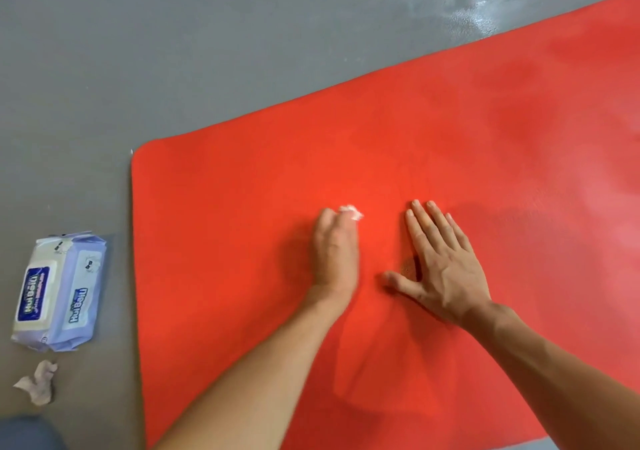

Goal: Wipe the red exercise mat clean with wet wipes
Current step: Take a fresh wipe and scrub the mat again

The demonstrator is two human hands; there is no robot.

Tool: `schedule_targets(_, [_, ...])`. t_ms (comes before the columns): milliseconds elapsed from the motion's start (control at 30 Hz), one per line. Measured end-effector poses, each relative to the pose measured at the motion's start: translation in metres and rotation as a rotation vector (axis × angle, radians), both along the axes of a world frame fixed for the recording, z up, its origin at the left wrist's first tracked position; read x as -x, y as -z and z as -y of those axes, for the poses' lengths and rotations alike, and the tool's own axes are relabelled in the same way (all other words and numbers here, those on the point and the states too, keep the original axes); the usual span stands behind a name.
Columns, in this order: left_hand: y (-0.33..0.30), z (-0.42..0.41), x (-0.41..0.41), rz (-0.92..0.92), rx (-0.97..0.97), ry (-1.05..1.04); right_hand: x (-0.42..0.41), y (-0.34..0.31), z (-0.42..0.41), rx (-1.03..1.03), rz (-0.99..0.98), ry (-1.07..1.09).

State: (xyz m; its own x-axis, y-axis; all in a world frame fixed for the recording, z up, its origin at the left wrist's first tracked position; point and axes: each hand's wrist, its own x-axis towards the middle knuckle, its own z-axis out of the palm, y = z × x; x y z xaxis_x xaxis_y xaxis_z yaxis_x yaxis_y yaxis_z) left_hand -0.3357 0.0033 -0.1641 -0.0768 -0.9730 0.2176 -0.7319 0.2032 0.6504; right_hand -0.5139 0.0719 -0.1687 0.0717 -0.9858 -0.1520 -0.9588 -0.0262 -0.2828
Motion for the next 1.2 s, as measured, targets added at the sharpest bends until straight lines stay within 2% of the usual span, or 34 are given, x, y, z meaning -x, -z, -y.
schedule_targets(67, [-0.005, -0.026, 0.036, -0.008, -0.042, 0.21, 0.001, 0.003, -0.002, 0.08, 0.041, 0.007])
schedule_targets(167, [0.004, -0.018, 0.014, 0.108, 0.049, 0.383, 0.006, 0.006, -0.004, 0.118, 0.073, -0.02])
schedule_targets(233, [0.006, 0.005, -0.03, 0.114, 0.05, 0.317, 0.007, 0.008, -0.005, 0.129, 0.067, -0.015])
schedule_targets(300, [0.006, 0.023, -0.069, 0.118, 0.062, 0.117, 0.004, 0.009, -0.003, 0.146, 0.047, 0.0])
schedule_targets(400, [0.009, 0.011, -0.057, 0.064, 0.047, -0.021, 0.001, 0.012, -0.004, 0.174, 0.028, 0.012])
schedule_targets(533, [0.015, -0.037, 0.01, 0.003, 0.016, 0.179, 0.003, 0.015, -0.004, 0.215, 0.045, 0.012])
schedule_targets(667, [0.002, -0.041, -0.005, -0.035, -0.071, 0.307, 0.006, 0.016, -0.004, 0.232, 0.057, 0.018])
schedule_targets(733, [-0.011, -0.047, -0.037, 0.053, -0.095, 0.283, 0.005, 0.015, -0.004, 0.223, 0.06, 0.027])
schedule_targets(833, [-0.023, -0.068, -0.086, 0.314, -0.041, 0.108, 0.004, 0.014, -0.003, 0.215, 0.07, 0.043])
schedule_targets(967, [-0.008, -0.115, -0.117, 0.617, -0.23, 0.087, 0.001, 0.012, -0.005, 0.213, 0.078, 0.046])
schedule_targets(1033, [0.002, -0.13, -0.119, 0.696, -0.254, 0.134, 0.0, 0.011, -0.005, 0.213, 0.073, 0.046])
schedule_targets(1200, [0.008, -0.13, -0.116, 0.78, -0.236, 0.094, 0.0, 0.013, -0.003, 0.225, 0.093, 0.048])
